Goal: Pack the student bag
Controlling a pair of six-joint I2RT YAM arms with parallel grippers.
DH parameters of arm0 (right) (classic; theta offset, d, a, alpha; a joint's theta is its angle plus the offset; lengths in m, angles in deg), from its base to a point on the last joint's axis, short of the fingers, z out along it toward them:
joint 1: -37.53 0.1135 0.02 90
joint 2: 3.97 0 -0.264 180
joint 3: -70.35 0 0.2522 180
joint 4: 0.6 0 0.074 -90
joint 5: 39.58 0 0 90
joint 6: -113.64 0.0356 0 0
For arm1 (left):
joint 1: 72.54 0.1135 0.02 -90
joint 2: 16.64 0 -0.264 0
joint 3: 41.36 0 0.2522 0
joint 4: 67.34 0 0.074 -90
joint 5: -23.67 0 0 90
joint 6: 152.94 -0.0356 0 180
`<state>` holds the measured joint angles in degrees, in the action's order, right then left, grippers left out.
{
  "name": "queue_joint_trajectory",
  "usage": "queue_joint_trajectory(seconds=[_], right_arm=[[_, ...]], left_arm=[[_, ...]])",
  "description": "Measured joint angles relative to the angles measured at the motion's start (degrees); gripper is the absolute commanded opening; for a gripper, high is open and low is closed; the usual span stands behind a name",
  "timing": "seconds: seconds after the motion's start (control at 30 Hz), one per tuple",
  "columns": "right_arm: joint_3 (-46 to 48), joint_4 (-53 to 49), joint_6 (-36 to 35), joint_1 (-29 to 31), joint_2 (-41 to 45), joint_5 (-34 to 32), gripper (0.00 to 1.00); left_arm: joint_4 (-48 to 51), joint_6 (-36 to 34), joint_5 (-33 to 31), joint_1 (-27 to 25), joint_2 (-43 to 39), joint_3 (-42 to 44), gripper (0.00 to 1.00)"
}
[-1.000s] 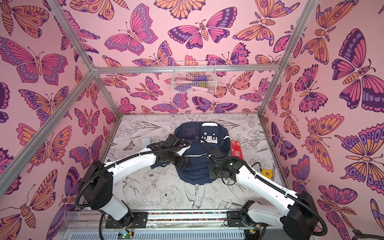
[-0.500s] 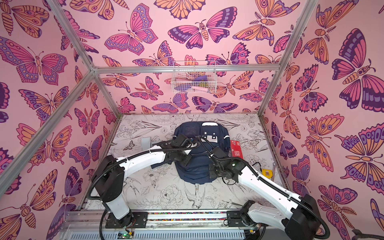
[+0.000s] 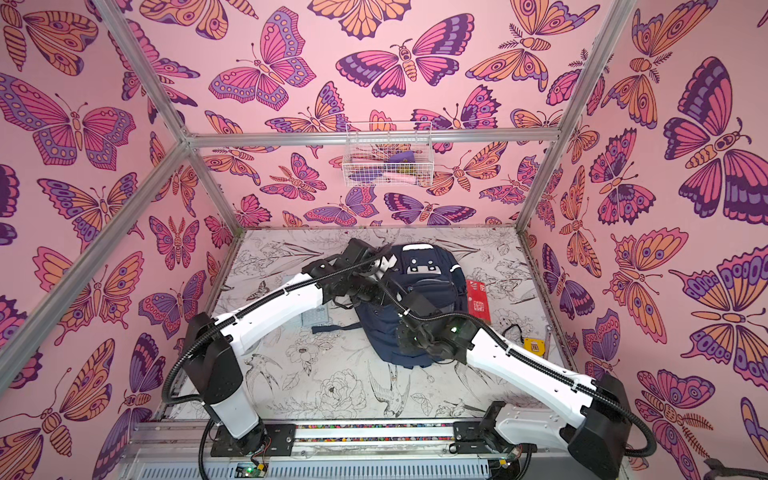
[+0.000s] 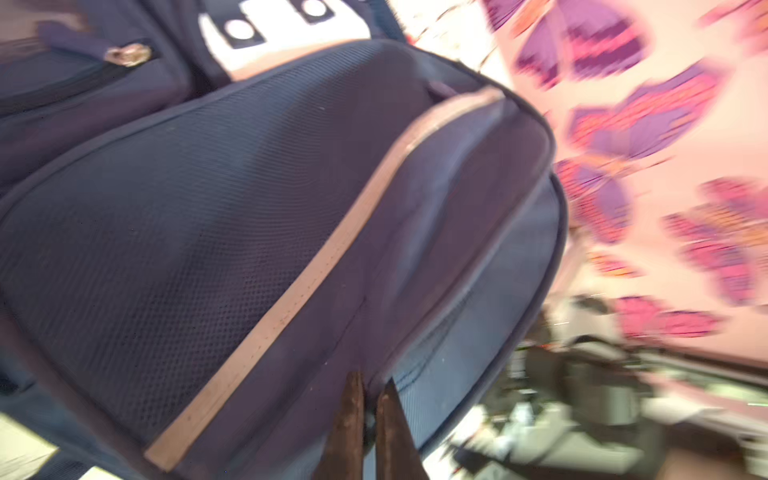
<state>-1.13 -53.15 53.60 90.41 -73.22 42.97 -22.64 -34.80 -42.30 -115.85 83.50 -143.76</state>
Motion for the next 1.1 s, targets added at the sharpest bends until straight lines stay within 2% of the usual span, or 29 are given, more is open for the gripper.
queue_joint_trajectory(seconds=[0.17, 0.33, 0.4, 0.47, 0.53, 0.73, 0.9, 0.97, 1.0, 1.1], right_arm=[[0.0, 2.1, 2.1, 2.2, -2.6, -3.6, 0.0], [-0.4, 5.2, 4.4, 3.0, -7.6, -5.9, 0.0], [-0.4, 6.6, 4.8, 3.3, -9.1, -6.0, 0.09], [-0.4, 8.0, 5.0, 3.6, -9.9, -5.8, 0.3], [-0.4, 8.8, 4.8, 4.2, -9.9, -5.4, 0.42], [-0.4, 7.0, 5.2, 4.9, -3.5, -7.7, 0.52], [-0.4, 2.4, 5.9, 4.3, 6.2, -11.0, 0.56], [-0.4, 0.3, 5.9, 3.3, 8.8, -11.7, 0.57], [-0.4, -0.6, 6.0, 2.8, 10.0, -12.2, 0.58], [-1.2, -2.8, 6.0, 1.9, 11.0, -12.7, 0.59]], left_arm=[[-6.2, 8.4, 5.2, 1.5, 0.0, 2.3, 0.0], [-12.8, 13.4, 6.8, 3.9, -0.7, 8.8, 0.0], [-15.0, 14.3, 7.1, 4.7, -1.5, 11.5, 0.0], [-17.4, 14.5, 7.7, 5.4, -2.9, 14.3, 0.0], [-20.0, 13.9, 8.2, 6.0, -4.9, 17.6, 0.0], [-22.7, 9.8, 11.5, 8.9, -8.6, 25.7, 0.0], [-19.5, 4.6, 12.6, 11.1, -8.9, 26.8, 0.02], [-17.2, 2.3, 12.4, 11.1, -8.9, 25.9, 0.31], [-16.0, 1.4, 12.3, 11.1, -8.9, 25.3, 0.43], [-13.1, -0.2, 10.6, 11.2, -9.7, 24.0, 0.61]])
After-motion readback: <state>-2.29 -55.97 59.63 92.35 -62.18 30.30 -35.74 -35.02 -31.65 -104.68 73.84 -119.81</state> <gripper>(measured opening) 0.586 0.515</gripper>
